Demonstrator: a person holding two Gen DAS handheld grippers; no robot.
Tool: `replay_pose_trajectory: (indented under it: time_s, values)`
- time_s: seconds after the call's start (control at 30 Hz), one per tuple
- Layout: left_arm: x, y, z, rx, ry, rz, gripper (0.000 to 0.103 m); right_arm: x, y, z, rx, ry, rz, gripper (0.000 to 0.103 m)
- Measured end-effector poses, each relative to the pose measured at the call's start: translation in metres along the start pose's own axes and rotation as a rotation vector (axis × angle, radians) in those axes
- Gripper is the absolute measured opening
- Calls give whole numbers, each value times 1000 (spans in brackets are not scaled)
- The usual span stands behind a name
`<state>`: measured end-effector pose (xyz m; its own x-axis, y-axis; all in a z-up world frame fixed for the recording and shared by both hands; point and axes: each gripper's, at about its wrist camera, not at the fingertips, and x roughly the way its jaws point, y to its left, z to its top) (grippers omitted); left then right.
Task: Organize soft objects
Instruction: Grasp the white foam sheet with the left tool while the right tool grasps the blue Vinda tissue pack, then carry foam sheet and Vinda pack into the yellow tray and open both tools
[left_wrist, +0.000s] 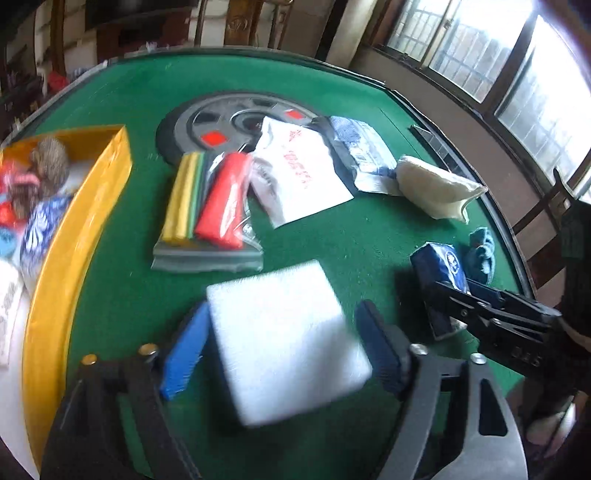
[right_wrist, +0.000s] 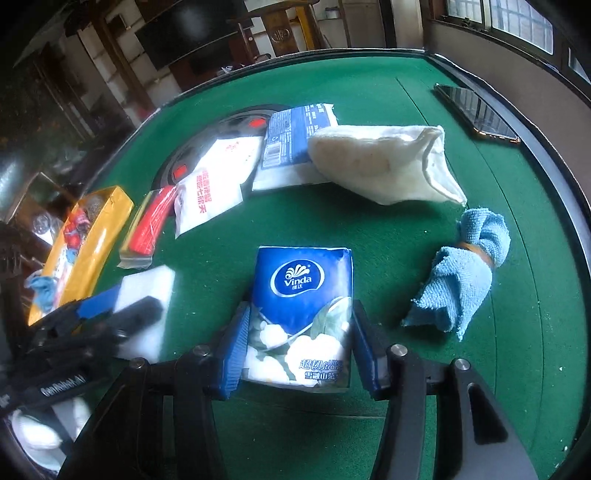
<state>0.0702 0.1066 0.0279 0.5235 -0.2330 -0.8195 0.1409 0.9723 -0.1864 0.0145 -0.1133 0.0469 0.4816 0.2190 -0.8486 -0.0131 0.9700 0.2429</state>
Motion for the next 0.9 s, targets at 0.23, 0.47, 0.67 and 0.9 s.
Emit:
replay_pose_trajectory:
  time_s: [0.23,0.47,0.67,0.9]
  values:
    - [8,-38,-5,226,-4,86,68,1,6,-3,-31,-27,-13,48]
    - [-19,-14,-13,143,-7,-58,65,1,3,-4,-24,-50,6,47]
    - [-79,33,-15,-22,-116,-191,66,-11,6,-3,-18,-75,40,47]
    - [-148,137,-19,-201,-230,-23,66,-38,66,10,-132,-122,115,47]
